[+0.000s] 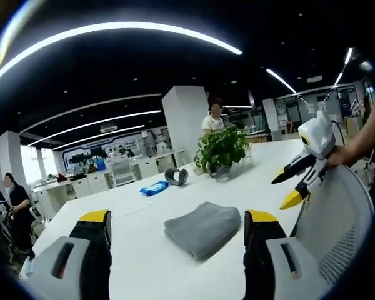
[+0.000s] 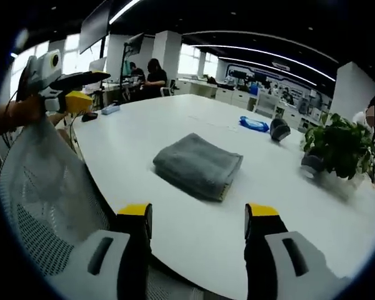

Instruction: Fold the towel on the table until its edges align and the towel forms a compact rectangular stack.

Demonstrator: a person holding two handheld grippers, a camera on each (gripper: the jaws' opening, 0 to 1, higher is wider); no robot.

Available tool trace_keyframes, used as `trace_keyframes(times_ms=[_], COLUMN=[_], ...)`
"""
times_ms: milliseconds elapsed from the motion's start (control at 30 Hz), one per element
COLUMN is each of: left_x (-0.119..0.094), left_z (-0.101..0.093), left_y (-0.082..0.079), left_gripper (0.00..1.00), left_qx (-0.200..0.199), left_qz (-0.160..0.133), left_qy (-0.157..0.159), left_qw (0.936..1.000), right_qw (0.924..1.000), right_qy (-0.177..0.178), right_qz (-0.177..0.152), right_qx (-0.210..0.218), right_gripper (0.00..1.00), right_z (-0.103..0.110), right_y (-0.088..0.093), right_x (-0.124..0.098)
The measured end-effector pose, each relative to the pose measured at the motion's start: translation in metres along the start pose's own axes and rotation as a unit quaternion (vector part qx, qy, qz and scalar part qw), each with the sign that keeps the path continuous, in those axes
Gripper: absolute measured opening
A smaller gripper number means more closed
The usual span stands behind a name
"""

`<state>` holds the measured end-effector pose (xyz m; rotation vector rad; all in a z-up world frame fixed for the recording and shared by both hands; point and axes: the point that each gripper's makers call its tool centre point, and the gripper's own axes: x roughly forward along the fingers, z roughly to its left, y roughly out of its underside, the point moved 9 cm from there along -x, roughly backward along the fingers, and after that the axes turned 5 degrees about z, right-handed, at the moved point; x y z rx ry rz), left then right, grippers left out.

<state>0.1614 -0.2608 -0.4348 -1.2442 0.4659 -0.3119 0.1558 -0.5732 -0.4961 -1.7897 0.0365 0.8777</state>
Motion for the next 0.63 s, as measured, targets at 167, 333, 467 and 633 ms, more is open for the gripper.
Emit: trace_keyframes(times_ms=[167,333,467,633], left_x=[-0.001,0.001,0.000,-0.001], left_z=[0.007,0.008,0.007,0.011], left_y=[0.008,0.020,0.020,0.018], left_gripper=[0.88,0.84,0.82,0.82], left_qx=[0.051,0.046,0.057,0.034], left_qz=[0.034,0.060,0.053,0.043], left_qy=[0.006,-0.008,-0.014,-0.019], left_qw=[0.9981,0.9971,0.9969,0.9983], right_qw=[0.9997,0.9999,0.9999,1.0000], right_qy=[0.007,0.009,0.008,0.006], right_qz=[-0.015,-0.009,0.005,0.001], right_qx=[0.021,0.012,0.013,0.003], right_gripper=[0.59,0.56,0.54,0.56], right_z=[-0.002,-0.001,-0.002,0.000], right_y=[0.000,0.000,0.002,0.001], right_x=[-0.002,-0.001,0.000,0.000])
